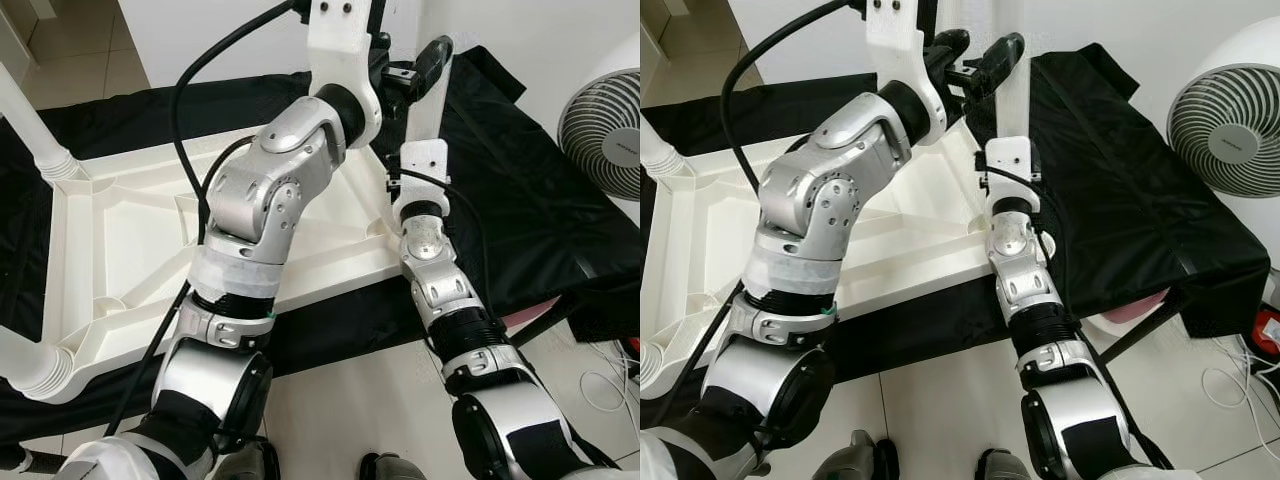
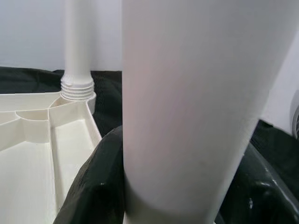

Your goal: Building children table

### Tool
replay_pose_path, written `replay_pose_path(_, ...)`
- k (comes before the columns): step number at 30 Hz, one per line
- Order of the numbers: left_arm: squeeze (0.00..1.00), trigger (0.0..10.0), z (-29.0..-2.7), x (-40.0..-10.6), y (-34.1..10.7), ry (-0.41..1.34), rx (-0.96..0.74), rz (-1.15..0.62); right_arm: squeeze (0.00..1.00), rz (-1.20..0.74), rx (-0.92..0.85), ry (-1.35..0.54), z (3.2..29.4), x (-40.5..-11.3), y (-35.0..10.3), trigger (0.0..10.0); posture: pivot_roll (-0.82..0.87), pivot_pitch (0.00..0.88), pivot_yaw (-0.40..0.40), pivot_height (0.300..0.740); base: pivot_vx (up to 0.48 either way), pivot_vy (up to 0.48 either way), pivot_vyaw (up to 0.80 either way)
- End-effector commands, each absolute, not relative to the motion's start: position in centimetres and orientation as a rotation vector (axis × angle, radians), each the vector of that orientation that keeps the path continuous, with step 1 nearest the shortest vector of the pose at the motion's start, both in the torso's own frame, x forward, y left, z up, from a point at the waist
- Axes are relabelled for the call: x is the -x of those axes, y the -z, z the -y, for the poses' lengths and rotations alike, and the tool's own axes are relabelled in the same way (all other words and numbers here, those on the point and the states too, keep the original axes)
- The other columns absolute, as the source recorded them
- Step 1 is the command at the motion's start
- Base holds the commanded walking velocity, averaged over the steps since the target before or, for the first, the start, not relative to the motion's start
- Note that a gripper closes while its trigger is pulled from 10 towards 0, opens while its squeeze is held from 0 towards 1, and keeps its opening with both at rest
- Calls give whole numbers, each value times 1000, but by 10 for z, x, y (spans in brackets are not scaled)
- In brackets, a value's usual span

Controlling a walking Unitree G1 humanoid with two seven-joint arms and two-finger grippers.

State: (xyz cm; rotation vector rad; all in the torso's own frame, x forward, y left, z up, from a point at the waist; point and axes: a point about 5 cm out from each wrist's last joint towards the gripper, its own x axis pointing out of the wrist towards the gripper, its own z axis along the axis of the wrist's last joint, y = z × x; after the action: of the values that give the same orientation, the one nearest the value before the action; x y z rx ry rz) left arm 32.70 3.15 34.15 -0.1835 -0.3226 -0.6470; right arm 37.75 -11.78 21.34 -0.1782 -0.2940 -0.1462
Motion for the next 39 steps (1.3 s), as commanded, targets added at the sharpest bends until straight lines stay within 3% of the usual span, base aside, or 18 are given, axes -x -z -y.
replay_pose_path(1,0,10000,-34,-324,-342,689,165,347,0,309,152,135,116,-377,-220,10000,-54,86,32,740,0,0,0)
replay_pose_path(15,0,10000,-77,-324,-304,598,-10,322,0,348,135,52,128,-362,-227,10000,-54,120,32,740,0,0,0)
replay_pose_path(29,0,10000,-74,-310,-261,641,-121,299,0,353,77,-35,144,-339,-219,10000,-62,130,30,740,0,0,0)
replay_pose_path(39,0,10000,-53,-294,-217,792,-146,207,0,376,53,-72,146,-324,-216,10000,-73,142,31,740,0,0,0)
